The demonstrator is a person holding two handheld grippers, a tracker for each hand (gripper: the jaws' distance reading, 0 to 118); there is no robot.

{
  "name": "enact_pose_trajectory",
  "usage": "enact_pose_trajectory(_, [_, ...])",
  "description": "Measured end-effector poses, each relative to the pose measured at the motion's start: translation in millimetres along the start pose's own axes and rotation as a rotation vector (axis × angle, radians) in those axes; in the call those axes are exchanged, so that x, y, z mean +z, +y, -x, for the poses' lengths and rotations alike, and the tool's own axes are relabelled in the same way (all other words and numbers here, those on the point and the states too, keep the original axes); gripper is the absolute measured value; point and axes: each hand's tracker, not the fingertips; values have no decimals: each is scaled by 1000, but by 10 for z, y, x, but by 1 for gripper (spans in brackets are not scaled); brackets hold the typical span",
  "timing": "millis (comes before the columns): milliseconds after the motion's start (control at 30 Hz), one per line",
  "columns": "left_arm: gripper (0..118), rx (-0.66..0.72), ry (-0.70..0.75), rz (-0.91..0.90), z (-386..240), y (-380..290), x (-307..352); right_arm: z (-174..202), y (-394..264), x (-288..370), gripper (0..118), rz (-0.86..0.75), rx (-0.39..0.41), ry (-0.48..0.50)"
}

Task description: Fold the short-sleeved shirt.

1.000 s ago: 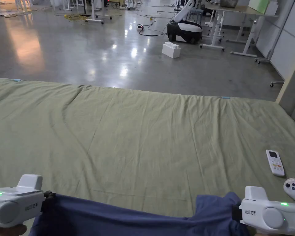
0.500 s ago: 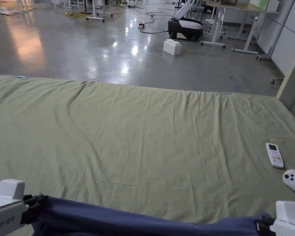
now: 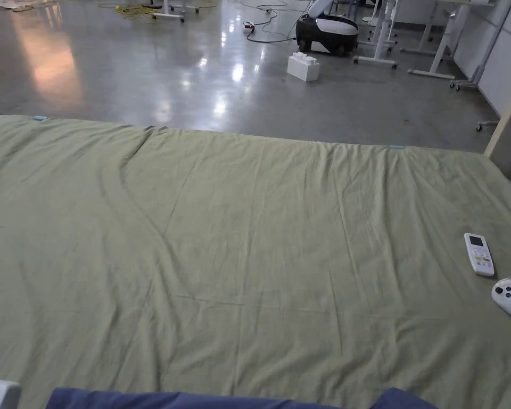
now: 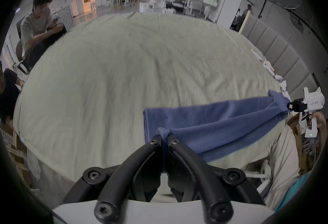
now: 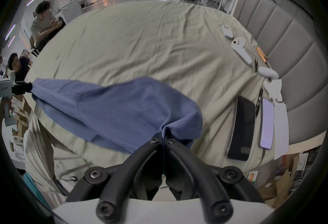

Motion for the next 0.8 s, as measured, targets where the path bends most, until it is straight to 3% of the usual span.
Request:
enact_pose_trajectory(433, [6,-34,63,40,-281,-141,-145,162,-135,-315,3,29,39,-54])
enact_pose_trajectory(500, [6,-24,52,43,-219,-110,-125,185,-131,-275,9,18,43,-65])
enact_pose_trajectory(533, [6,-18,45,40,-211,-105,-100,198,-131,-232,19,13,44,-68])
enact_pose_trajectory(600, [12,17,40,24,-218,-47,-26,206,-102,-125,73,-4,23,-76])
enact_pose_trajectory(633, [21,34,45,-8,-234,-12,23,213,-79,-53,91,-31,-2,-83])
enact_pose_trajectory(667, [37,42,47,-36,-255,21,64,223,-60,-12,98,-45,-10,-87])
enact_pose_trajectory(733, [63,40,58,-101,-326,139,158,283,31,161,98,-121,-15,-127])
enact_pose_trajectory(800, [69,28,65,-188,-433,271,258,339,150,319,98,-192,-16,-168])
